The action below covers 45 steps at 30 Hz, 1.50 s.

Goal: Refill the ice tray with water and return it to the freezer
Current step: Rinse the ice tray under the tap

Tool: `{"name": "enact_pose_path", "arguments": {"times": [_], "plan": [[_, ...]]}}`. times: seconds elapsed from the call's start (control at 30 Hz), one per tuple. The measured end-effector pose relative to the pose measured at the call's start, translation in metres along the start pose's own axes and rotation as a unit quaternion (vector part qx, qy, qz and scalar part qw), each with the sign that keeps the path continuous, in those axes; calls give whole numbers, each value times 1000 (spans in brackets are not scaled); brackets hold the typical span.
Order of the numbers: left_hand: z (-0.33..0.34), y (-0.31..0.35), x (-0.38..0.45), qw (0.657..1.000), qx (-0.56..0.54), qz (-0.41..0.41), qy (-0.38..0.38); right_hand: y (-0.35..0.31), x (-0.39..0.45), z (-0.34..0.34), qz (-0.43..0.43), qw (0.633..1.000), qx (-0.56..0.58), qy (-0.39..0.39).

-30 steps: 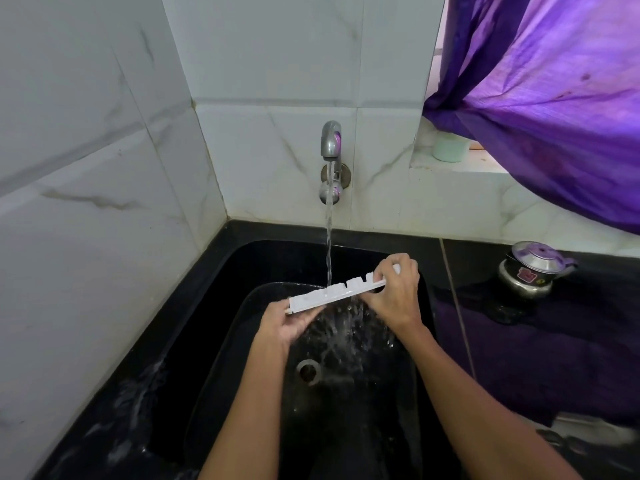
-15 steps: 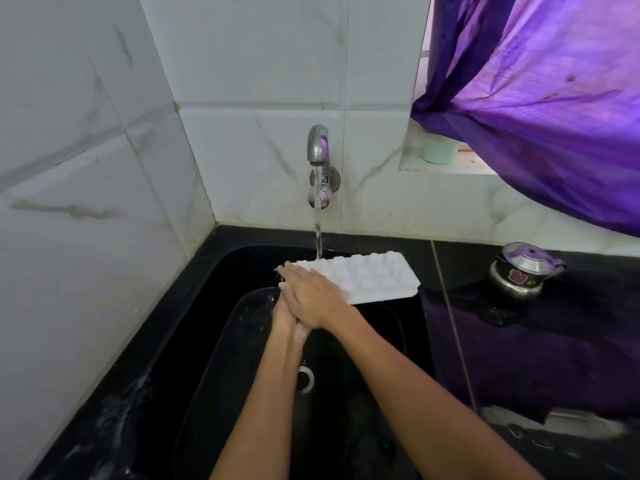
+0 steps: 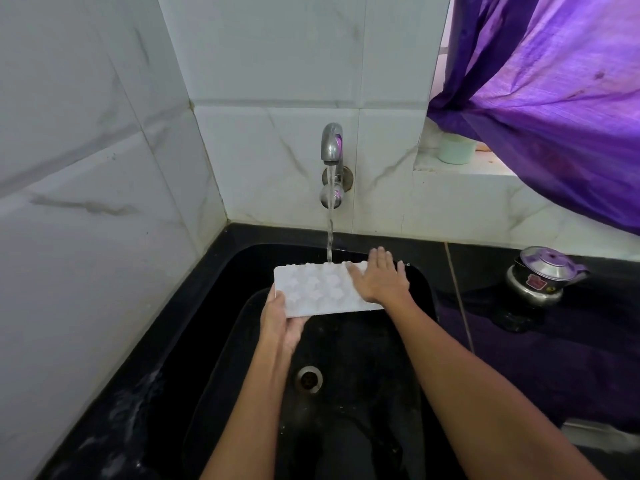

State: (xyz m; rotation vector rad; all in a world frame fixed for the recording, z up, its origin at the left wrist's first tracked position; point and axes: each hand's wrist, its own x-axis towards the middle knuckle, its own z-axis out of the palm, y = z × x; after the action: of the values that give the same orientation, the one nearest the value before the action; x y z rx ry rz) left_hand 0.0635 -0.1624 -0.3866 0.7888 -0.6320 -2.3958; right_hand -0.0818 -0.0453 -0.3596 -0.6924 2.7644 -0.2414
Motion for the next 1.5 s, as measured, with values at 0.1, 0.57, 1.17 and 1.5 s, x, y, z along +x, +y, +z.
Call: {"name": "enact_pose_path", "arguments": {"times": [0.1, 0.57, 1.17, 1.5], "plan": [[12, -14, -1, 1000, 5, -16, 3, -36, -10, 7, -64, 997, -10, 51], [-7, 17, 6, 999, 17, -14, 46, 12, -6, -16, -116, 984, 72, -112], [-38, 25, -9, 947, 313, -65, 34, 53, -51, -8, 37, 941, 332, 51], [-37, 3, 2, 945, 326, 31, 22, 52, -36, 15, 171, 877, 419, 163]]}}
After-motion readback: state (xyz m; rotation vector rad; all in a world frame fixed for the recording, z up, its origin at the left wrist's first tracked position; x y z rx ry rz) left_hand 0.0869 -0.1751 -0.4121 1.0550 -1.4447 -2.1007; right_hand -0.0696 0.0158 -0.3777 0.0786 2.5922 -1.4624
